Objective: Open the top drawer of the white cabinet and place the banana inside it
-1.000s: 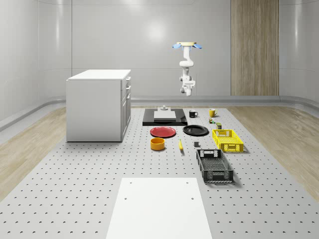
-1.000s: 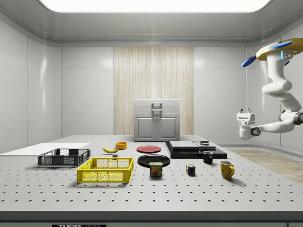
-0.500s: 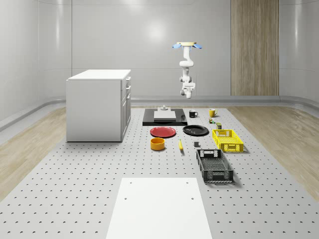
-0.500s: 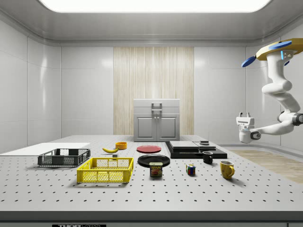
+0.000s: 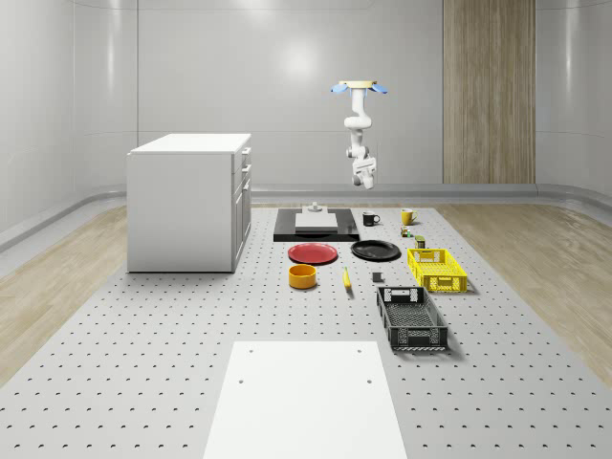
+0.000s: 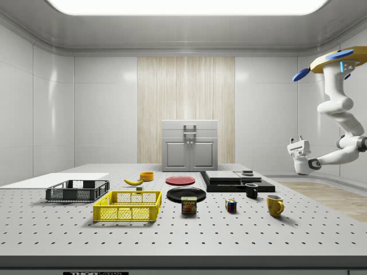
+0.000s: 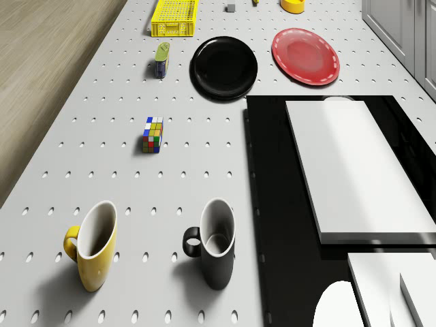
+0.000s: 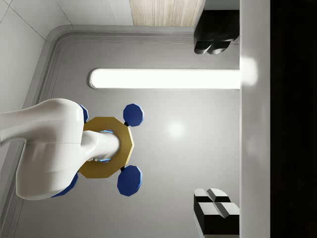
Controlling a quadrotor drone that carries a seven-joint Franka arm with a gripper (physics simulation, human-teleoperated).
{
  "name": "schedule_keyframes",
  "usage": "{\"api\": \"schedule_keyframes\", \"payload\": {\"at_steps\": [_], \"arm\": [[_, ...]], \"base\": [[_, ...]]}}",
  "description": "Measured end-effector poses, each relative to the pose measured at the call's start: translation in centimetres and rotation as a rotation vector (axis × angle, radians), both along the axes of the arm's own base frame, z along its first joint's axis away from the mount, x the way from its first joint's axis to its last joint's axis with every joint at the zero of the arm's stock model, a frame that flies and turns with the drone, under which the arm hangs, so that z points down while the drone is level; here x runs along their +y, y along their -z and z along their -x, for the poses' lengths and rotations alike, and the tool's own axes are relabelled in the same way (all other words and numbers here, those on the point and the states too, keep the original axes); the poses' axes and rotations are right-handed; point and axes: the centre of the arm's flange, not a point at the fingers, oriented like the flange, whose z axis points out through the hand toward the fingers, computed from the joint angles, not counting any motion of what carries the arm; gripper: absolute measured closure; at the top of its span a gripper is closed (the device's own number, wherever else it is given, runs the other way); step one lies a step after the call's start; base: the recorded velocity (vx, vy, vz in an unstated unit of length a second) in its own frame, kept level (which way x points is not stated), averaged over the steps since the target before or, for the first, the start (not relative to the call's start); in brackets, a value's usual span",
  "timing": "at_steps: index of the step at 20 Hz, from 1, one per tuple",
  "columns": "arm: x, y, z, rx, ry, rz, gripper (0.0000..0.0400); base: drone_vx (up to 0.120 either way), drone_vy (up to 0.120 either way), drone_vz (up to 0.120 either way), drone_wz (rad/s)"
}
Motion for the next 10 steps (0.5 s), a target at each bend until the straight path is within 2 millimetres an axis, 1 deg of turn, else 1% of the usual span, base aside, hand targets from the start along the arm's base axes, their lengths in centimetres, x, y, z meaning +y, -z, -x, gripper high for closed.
{"api": "schedule_keyframes", "payload": {"at_steps": [2, 5, 7, 10], "arm": [[-2.3, 1.7, 0.0, 0.003, -0.004, -0.288, 0.0000], [-4.3, 4.1, -0.1, 0.005, -0.009, -0.606, 0.0000], [-4.8, 5.4, -0.1, 0.006, -0.011, -0.750, 0.0000], [-5.2, 6.8, -0.2, 0.006, -0.013, -0.893, 0.0000]], "base": [[0.120, -0.120, 0.000, 0.000], [0.120, -0.120, 0.000, 0.000], [0.120, -0.120, 0.000, 0.000], [0.120, -0.120, 0.000, 0.000]]}}
